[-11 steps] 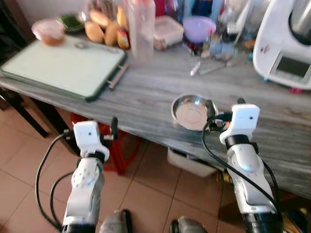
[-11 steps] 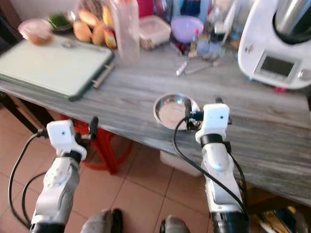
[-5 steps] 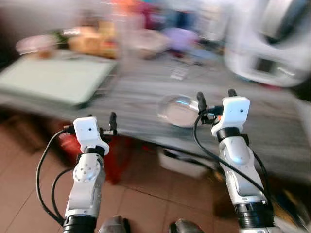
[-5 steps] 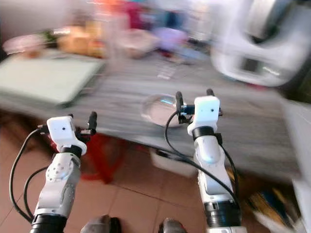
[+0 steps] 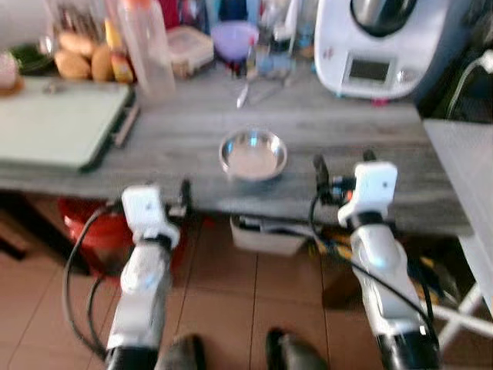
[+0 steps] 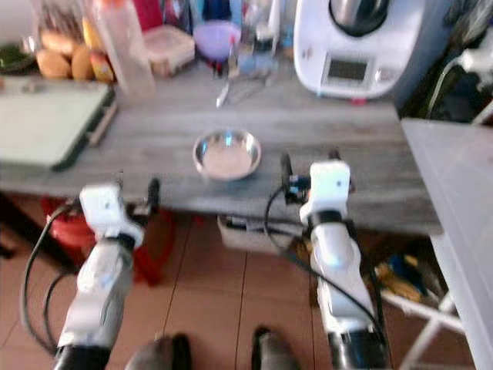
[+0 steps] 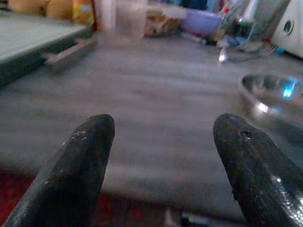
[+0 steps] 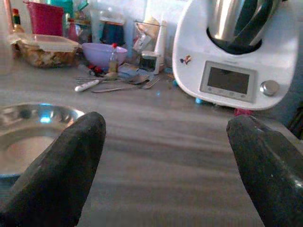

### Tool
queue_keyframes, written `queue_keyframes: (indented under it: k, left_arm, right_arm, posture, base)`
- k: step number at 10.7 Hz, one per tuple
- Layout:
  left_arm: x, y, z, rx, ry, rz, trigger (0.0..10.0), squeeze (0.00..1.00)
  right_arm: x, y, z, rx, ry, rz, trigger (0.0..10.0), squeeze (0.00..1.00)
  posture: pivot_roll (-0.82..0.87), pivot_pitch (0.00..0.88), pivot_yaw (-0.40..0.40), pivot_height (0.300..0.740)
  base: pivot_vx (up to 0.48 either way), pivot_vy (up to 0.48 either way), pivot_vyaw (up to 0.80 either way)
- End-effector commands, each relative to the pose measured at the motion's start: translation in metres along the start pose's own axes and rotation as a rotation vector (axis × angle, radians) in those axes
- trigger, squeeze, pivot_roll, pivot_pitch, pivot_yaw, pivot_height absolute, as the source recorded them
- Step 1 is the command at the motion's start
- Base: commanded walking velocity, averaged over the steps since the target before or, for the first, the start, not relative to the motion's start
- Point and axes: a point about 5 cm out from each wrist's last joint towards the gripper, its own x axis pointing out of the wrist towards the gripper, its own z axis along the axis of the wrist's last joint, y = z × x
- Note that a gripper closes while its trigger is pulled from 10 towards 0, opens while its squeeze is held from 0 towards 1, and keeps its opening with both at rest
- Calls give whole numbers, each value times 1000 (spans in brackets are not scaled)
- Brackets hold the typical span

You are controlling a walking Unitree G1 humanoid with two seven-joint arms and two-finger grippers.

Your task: Setting the table

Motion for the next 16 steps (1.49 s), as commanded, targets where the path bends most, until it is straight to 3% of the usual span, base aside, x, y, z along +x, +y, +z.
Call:
queue_keyframes:
  k: [1, 6, 8, 9, 10, 11, 16]
  left_arm:
    - [-2, -2, 5, 1, -14, -8, 10000, 0]
    - [-22, 14, -1, 34, 32, 13, 10000, 0]
    - [-28, 18, -2, 43, 48, 22, 10000, 0]
    - [-29, 18, -1, 38, 49, 20, 10000, 0]
    - [-28, 17, 0, 45, 40, 24, 10000, 0]
    - [-29, 17, 0, 60, 45, 16, 10000, 0]
    - [-33, 10, 0, 14, 48, -41, 10000, 0]
  right_arm:
    - [-4, -4, 1, -13, 3, -14, 10000, 0]
    - [-38, -25, -18, -151, 104, -95, 10000, 0]
    - [-44, -28, -24, -85, 144, -123, 10000, 0]
    - [-46, -25, -27, 5, 158, -162, 10000, 0]
    - [-50, -16, -26, -1, 161, -89, 10000, 0]
    - [-50, -15, -23, 33, 149, -96, 10000, 0]
    - [-40, -21, -19, 45, 144, -109, 10000, 0]
  posture:
    - [-46, 80, 3, 740]
    - [-34, 85, 8, 740]
    - [-31, 91, 8, 740]
    - [-25, 93, 12, 740]
    - [-25, 96, 16, 740]
    - [-27, 97, 19, 740]
    - [-29, 102, 1, 740]
  base:
    - [-247, 0, 0]
    - [-247, 0, 0]
    - [-246, 0, 0]
    - [0, 0, 0]
    - [0, 0, 0]
    - [0, 0, 0]
    - [0, -207, -571]
